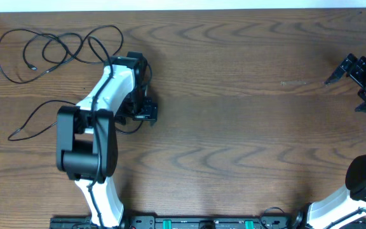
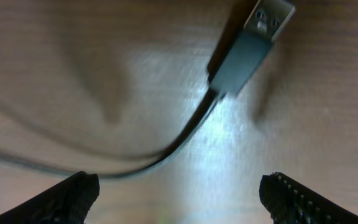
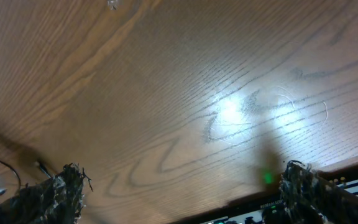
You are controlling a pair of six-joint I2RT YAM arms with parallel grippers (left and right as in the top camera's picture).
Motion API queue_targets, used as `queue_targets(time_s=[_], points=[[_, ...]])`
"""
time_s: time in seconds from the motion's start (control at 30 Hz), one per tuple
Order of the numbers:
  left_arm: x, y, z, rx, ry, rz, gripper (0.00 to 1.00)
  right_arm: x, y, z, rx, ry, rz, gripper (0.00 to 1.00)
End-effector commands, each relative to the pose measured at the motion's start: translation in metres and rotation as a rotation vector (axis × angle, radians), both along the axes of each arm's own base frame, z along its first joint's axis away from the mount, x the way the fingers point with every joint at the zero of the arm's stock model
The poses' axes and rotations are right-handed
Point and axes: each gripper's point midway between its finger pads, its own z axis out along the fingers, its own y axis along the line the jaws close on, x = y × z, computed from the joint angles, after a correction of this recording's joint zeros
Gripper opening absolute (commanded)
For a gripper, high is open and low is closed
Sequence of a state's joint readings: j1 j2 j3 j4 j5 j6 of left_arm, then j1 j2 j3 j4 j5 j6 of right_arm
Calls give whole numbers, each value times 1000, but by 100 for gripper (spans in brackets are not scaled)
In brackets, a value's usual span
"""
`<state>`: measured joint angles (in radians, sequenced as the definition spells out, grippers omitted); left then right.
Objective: Untangle cables
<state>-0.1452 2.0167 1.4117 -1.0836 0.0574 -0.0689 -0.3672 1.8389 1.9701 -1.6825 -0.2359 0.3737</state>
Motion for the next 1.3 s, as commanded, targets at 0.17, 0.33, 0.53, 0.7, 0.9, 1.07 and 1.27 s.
queue_targets(time_s=[0.17, 0.33, 0.53, 0.7, 0.9, 1.07, 1.27], points=[[6, -5, -26, -36, 15, -42, 87, 1, -1, 4, -5, -18, 10, 99], [9, 3, -27, 12, 1, -52, 60, 1, -1, 4, -5, -18, 10, 99], [5, 9, -31, 41, 9, -56, 51, 1, -1, 4, -5, -18, 10, 99], [7, 10, -32, 40, -4, -47, 33, 1, -1, 4, -5, -18, 10, 99], [9, 19, -32, 41, -9, -15, 8, 1, -1, 4, -5, -18, 10, 99], [12, 31, -23, 48, -17, 87, 7, 1, -1, 4, -5, -18, 10, 99], [45, 35, 61, 27, -239, 228, 7, 1, -1, 4, -5, -18, 10, 99]])
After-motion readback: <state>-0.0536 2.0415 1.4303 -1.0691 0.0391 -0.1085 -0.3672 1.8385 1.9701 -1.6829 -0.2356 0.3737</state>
